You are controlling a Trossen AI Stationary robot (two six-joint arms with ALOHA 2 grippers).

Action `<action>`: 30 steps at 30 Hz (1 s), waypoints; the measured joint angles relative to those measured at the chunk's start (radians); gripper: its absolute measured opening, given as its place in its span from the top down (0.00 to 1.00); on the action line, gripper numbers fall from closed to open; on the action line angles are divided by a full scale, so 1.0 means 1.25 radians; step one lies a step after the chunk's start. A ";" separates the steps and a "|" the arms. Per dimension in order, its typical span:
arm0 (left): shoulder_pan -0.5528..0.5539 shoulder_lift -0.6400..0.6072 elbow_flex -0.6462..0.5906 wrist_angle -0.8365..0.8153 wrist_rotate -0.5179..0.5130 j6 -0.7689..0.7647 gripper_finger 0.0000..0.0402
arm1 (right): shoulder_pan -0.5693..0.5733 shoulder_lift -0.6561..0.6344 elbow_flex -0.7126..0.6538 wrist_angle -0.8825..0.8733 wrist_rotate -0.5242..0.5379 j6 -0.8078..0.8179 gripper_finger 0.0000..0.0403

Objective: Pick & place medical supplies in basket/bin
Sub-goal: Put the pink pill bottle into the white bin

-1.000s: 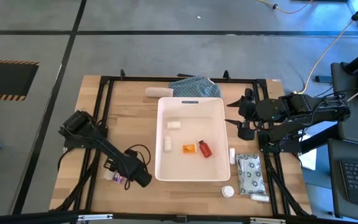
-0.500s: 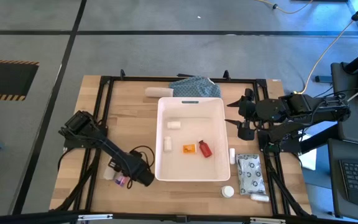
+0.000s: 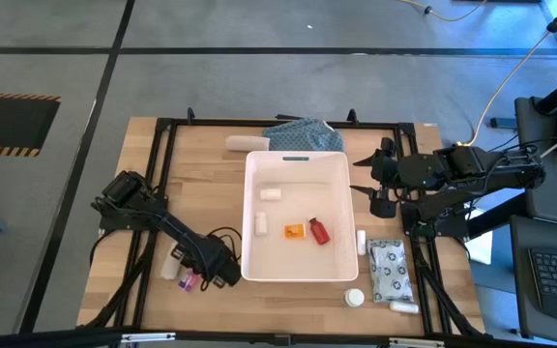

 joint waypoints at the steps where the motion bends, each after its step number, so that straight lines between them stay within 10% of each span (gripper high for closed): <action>1: 0.001 -0.001 0.000 -0.004 0.014 0.015 0.56 | 0.000 0.000 0.000 0.000 0.000 0.000 0.30; 18: 0.103 -0.266 0.000 -0.088 -0.117 0.259 0.57 | 0.000 0.000 0.000 -0.012 0.000 0.037 0.30; 30: 0.105 -0.566 0.000 0.066 -0.491 0.471 0.57 | 0.000 0.000 0.000 -0.100 0.000 0.173 0.30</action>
